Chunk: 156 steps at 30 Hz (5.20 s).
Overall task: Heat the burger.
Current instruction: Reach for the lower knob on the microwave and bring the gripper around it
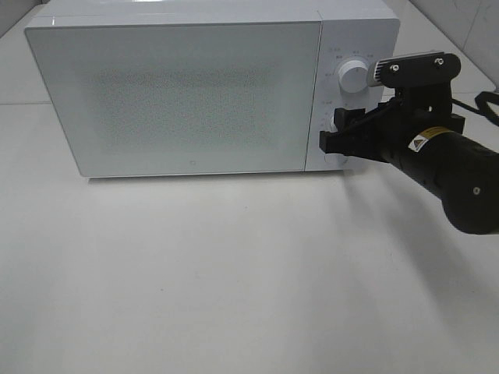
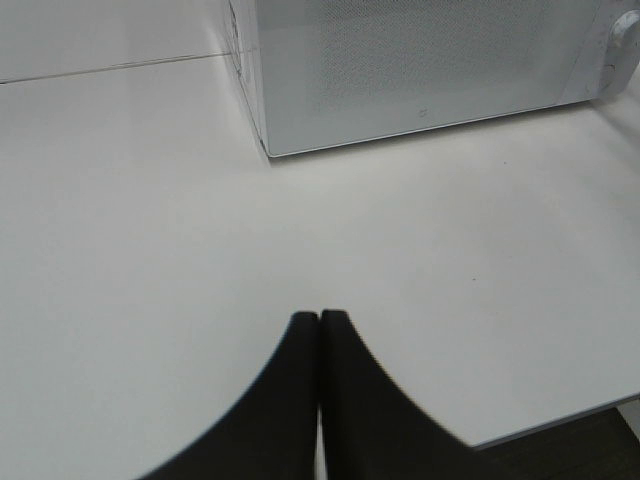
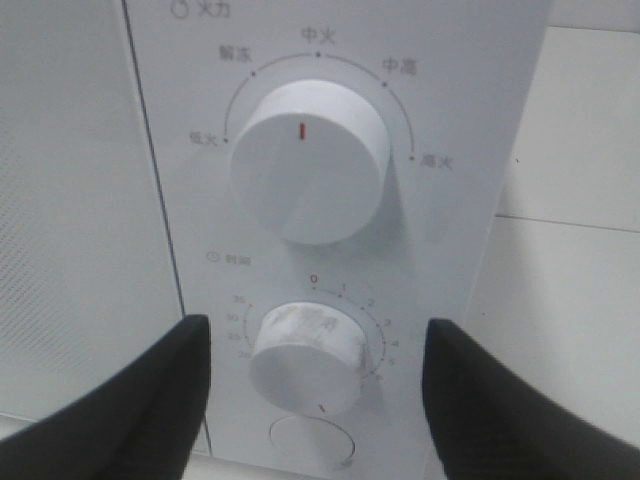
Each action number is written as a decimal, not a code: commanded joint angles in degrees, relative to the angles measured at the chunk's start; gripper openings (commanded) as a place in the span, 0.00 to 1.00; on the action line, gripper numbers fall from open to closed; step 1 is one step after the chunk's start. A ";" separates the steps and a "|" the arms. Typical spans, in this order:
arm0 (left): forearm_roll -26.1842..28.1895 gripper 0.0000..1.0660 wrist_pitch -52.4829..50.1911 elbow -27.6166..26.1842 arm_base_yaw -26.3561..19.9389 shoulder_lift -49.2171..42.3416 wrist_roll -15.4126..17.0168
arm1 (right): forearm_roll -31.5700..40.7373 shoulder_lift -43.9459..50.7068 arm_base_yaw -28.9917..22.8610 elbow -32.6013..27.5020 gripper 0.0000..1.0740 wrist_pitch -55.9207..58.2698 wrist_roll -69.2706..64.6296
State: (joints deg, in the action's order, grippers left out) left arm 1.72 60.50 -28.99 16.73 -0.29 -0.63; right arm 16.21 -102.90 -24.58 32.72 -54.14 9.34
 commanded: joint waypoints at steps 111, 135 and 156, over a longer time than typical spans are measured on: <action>-0.23 0.00 -0.86 0.11 -0.23 -1.03 0.06 | -0.06 -11.06 -0.17 6.19 0.52 -10.20 5.56; -0.23 0.00 -0.86 0.11 -0.23 -1.03 0.06 | -0.06 -10.83 -0.17 6.19 0.00 -8.65 0.52; -0.23 0.00 -0.86 0.11 -0.23 -1.03 0.06 | -0.74 -10.83 -0.17 6.19 0.00 -12.43 -75.92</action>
State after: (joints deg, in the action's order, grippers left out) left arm 1.72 60.39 -28.99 16.73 -0.29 -0.63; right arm 16.27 -114.25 -24.98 37.76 -62.28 -62.97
